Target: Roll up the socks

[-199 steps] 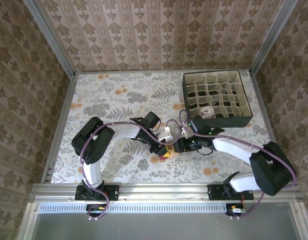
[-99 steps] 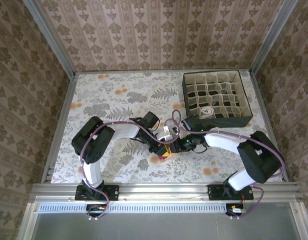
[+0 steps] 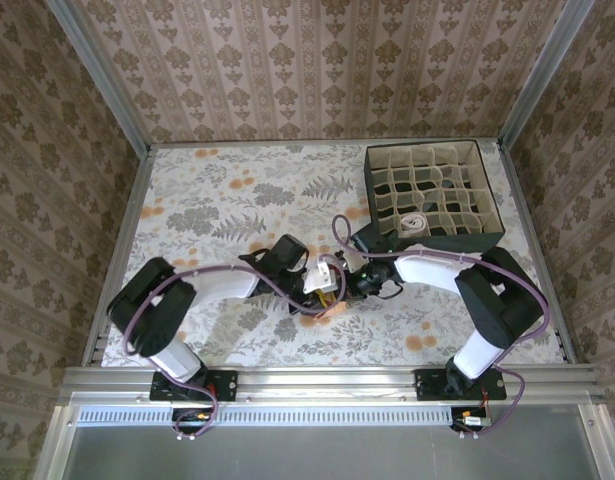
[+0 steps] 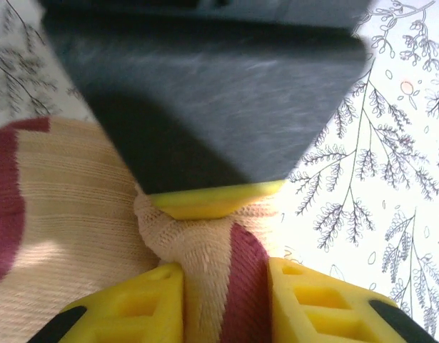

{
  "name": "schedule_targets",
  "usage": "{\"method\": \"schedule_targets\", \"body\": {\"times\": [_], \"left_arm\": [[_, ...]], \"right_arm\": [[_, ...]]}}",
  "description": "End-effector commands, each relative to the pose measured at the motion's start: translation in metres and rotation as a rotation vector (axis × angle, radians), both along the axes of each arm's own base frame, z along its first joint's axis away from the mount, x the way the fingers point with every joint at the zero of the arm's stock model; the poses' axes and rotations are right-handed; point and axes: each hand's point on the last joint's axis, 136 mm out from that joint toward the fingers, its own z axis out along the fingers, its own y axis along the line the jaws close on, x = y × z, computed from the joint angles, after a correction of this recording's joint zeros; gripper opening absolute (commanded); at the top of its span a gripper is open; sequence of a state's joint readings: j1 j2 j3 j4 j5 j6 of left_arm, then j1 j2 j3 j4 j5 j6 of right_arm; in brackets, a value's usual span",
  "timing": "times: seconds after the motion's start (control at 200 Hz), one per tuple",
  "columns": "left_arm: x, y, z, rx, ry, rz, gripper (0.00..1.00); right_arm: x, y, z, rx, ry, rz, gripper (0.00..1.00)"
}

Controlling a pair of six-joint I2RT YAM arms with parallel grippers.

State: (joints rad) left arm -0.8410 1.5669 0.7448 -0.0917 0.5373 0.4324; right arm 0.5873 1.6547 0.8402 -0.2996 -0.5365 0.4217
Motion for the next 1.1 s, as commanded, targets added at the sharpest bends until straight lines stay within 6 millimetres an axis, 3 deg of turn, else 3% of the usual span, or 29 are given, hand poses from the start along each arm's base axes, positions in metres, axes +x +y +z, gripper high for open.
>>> {"method": "schedule_targets", "body": {"times": [0.0, 0.12, 0.415, 0.795, 1.1], "left_arm": [[0.011, 0.001, 0.019, -0.035, -0.208, -0.020, 0.31], [0.011, 0.009, 0.030, -0.037, -0.337, -0.034, 0.33], [-0.013, 0.014, 0.042, -0.019, -0.765, -0.191, 0.37], [-0.023, -0.008, 0.012, 0.048, -0.767, -0.284, 0.40], [-0.005, 0.000, -0.026, 0.173, -0.778, -0.223, 0.42]], "right_arm": [[-0.025, -0.047, -0.050, -0.264, 0.116, -0.027, 0.00], [-0.025, -0.046, -0.050, -0.264, 0.124, -0.018, 0.00], [-0.026, -0.049, -0.055, -0.294, 0.169, -0.011, 0.00], [-0.026, -0.048, -0.062, -0.309, 0.220, 0.012, 0.00], [-0.030, -0.049, -0.071, -0.303, 0.268, 0.023, 0.01]]}}
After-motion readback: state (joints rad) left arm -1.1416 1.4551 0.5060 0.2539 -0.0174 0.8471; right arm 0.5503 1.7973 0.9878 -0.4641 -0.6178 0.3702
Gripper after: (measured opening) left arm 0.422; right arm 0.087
